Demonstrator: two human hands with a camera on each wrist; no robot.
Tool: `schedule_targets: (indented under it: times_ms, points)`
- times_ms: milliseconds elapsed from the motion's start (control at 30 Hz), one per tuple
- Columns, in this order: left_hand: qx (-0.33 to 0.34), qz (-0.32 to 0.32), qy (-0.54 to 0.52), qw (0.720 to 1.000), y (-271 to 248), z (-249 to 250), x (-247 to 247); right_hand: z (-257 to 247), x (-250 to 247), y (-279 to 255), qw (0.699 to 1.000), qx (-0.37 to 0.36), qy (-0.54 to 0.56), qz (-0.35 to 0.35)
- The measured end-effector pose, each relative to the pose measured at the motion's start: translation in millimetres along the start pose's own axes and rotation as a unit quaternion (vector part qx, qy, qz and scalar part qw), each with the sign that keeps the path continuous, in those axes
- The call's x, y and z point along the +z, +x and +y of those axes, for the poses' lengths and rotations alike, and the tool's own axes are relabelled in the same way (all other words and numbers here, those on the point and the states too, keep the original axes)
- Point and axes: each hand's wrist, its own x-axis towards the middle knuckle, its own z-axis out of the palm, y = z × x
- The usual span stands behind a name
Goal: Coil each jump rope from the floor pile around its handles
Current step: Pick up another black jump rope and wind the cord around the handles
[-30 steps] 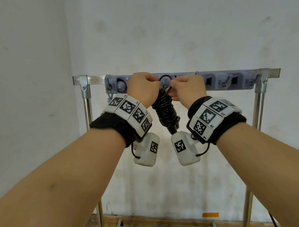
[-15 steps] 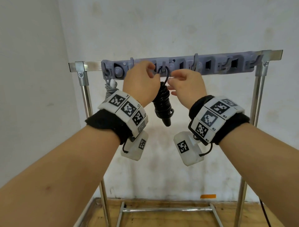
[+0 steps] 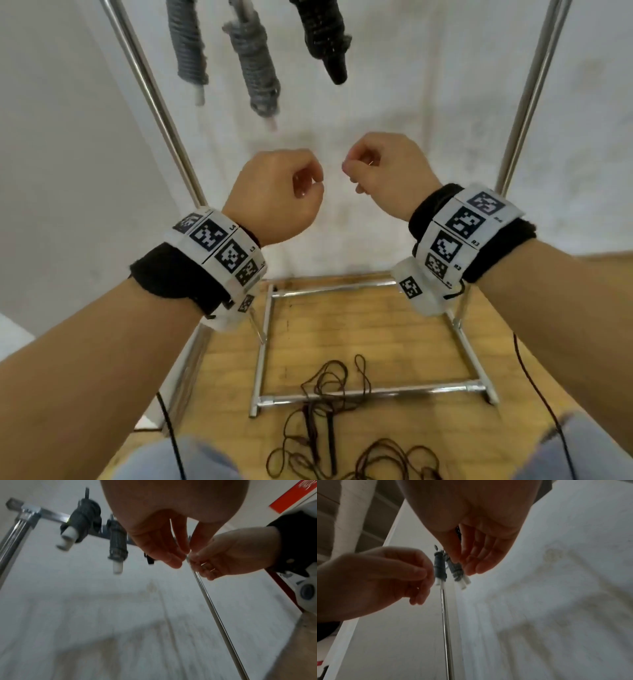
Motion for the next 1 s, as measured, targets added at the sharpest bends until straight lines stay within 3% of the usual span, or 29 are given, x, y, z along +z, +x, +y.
schedule_targets:
  times_ms: [233, 367, 500, 567, 700, 933, 1000]
  points:
    - [-0.083, -0.219, 0.006, 0.972, -103, -40, 81, 92, 48, -97, 0.986, 0.084, -0.061, -0.133]
    - [-0.089, -0.314, 0.013, 0.945, -142, -53, 138, 144, 75, -143, 0.951, 0.156, -0.119, -0.240]
    - [-0.101, -0.363, -0.014, 0.926, -175, -63, 195, 189, 103, -164, 0.917, 0.211, -0.149, -0.306]
    - [-0.097, -0.412, -0.015, 0.906, -194, -66, 224, 216, 120, -175, 0.888, 0.228, -0.187, -0.352]
    - [-0.066, -0.506, -0.008, 0.860, -237, -67, 287, 277, 145, -209, 0.802, 0.273, -0.264, -0.461]
    - [-0.082, -0.583, -0.073, 0.805, -309, -56, 381, 385, 165, -294, 0.663, 0.337, -0.317, -0.588]
    - [-0.084, -0.593, -0.085, 0.796, -324, -54, 403, 407, 169, -318, 0.638, 0.346, -0.314, -0.612]
